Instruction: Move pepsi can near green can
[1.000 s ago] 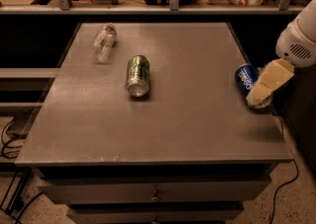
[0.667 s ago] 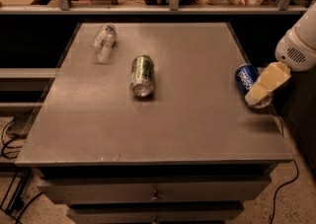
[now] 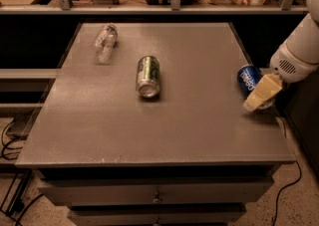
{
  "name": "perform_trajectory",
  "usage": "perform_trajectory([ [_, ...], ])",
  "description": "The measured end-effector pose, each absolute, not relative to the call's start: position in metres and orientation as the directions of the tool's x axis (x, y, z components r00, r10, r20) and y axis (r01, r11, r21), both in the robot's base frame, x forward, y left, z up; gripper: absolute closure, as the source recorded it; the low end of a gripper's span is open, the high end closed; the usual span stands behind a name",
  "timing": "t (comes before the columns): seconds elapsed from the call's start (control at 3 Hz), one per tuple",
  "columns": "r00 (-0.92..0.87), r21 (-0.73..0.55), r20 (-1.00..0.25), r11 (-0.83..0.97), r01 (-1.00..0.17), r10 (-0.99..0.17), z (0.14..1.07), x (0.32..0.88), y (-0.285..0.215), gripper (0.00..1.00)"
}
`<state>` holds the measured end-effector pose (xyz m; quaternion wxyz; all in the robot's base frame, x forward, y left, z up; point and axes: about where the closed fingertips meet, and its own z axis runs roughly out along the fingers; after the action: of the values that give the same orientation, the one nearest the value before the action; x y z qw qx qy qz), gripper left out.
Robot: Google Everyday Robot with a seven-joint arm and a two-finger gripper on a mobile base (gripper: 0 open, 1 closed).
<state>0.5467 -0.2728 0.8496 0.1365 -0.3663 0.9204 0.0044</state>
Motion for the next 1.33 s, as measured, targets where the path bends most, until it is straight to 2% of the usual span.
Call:
perform_trajectory([
  [0.67, -0.671, -0.124, -0.222, 0.703, -0.7, -0.707, 0.851, 0.54, -0.255, 0.65],
  [1.0, -0.617, -0.204, -0.212, 0.652, -0.73, -0.758, 0.876, 0.539, -0.237, 0.89],
  [1.33, -0.526, -0.283, -0.209, 0.566, -0.774, -0.824, 0.909, 0.534, -0.208, 1.0],
])
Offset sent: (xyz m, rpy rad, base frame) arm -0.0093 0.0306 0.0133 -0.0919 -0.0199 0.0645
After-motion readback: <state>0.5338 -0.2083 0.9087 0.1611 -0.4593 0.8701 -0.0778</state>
